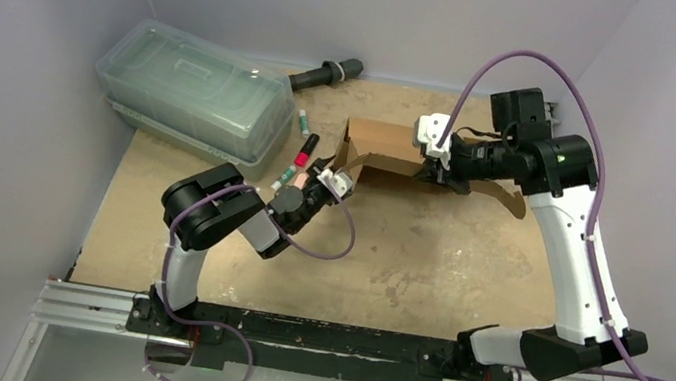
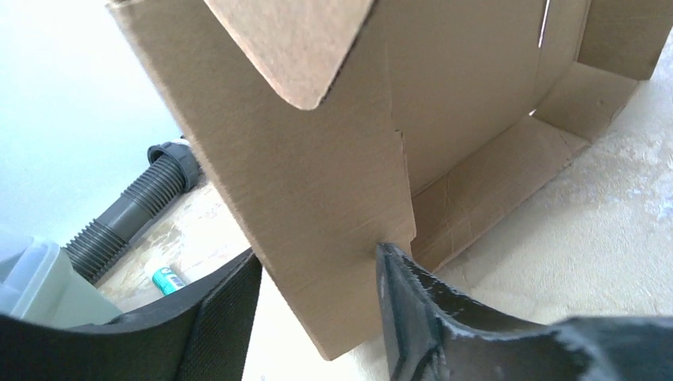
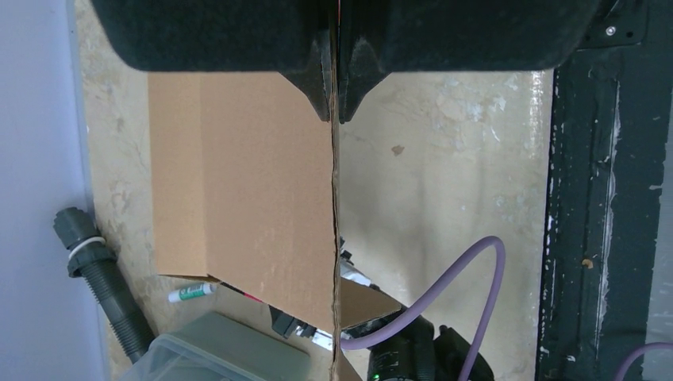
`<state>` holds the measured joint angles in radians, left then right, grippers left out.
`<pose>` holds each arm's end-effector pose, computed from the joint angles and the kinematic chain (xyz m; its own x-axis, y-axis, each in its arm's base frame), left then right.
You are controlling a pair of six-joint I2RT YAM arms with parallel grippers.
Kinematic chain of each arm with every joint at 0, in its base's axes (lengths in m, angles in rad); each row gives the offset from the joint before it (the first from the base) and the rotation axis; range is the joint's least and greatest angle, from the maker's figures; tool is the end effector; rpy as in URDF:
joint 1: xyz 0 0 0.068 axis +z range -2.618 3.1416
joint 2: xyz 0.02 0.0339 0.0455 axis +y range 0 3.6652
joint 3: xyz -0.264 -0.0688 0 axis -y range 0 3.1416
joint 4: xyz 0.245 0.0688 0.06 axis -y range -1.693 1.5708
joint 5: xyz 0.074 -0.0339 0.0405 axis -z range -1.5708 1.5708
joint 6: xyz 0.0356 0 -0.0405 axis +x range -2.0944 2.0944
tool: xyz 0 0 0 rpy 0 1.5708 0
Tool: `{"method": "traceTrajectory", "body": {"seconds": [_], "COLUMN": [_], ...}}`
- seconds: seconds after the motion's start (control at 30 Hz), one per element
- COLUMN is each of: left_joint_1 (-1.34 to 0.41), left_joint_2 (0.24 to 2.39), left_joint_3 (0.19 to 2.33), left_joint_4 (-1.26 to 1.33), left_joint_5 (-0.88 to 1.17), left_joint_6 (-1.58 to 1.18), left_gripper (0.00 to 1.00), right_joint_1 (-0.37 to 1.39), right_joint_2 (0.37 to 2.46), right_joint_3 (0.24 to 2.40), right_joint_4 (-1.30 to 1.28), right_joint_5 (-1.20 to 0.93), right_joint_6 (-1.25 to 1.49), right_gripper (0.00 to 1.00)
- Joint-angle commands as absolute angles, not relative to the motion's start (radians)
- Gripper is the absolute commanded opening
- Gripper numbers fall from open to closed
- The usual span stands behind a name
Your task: Fold the paper box
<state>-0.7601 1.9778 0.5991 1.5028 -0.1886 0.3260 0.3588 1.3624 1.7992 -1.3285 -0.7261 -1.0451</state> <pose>0.2498 -0.2283 0.1404 0.2585 0.1883 -0.9475 0.4847 0.8232 0.2958 0.2026 0.1012 0.4515 0.1993 -0.6161 -0.7621 -0.9579 0.0415 -0.2840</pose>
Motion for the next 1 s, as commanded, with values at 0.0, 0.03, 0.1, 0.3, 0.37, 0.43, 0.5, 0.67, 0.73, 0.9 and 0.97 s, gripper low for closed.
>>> {"method": "traceTrajectory", "body": {"seconds": [0.0, 0.03, 0.1, 0.3, 0.37, 0.43, 0.5, 0.67, 0.73, 0.9, 0.97], "left_joint_1": [-0.754, -0.753, -0.754, -0.755, -0.756, -0.756, -0.755, -0.756, -0.758, -0.757, -0.758], "left_joint_2": [1.992, 1.994, 1.998, 2.002, 2.001, 1.998, 1.995, 1.984, 1.975, 1.919, 1.867], "left_joint_3": [0.649, 0.653, 0.659, 0.674, 0.683, 0.689, 0.695, 0.693, 0.686, 0.64, 0.598], "left_joint_4": [1.778, 1.778, 1.778, 1.778, 1.778, 1.778, 1.778, 1.778, 1.778, 1.778, 1.752], "left_joint_5": [-0.208, -0.214, -0.221, -0.259, -0.266, -0.266, -0.264, -0.258, -0.25, -0.266, -0.289], "left_joint_6": [0.334, 0.333, 0.329, 0.324, 0.325, 0.326, 0.329, 0.32, 0.314, 0.226, 0.151], "left_gripper": [0.48, 0.45, 0.43, 0.37, 0.34, 0.28, 0.16, 0.0, 0.0, 0.0, 0.0], "right_joint_1": [0.359, 0.358, 0.359, 0.359, 0.358, 0.359, 0.358, 0.359, 0.359, 0.358, 0.358], "right_joint_2": [1.36, 1.359, 1.361, 1.368, 1.371, 1.375, 1.379, 1.385, 1.387, 1.376, 1.366], "right_joint_3": [1.817, 1.815, 1.812, 1.803, 1.803, 1.803, 1.805, 1.82, 1.824, 1.848, 1.877], "right_joint_4": [-1.356, -1.358, -1.364, -1.371, -1.372, -1.372, -1.371, -1.356, -1.346, -1.267, -1.24], "right_joint_5": [-0.799, -0.802, -0.807, -0.844, -0.852, -0.857, -0.86, -0.864, -0.86, -0.822, -0.768], "right_joint_6": [-1.042, -1.045, -1.05, -1.048, -1.044, -1.04, -1.033, -0.993, -0.974, -0.874, -0.835], "right_gripper": [0.0, 0.0, 0.0, 0.0, 0.0, 0.0, 0.0, 0.0, 0.0, 0.0, 0.0]}}
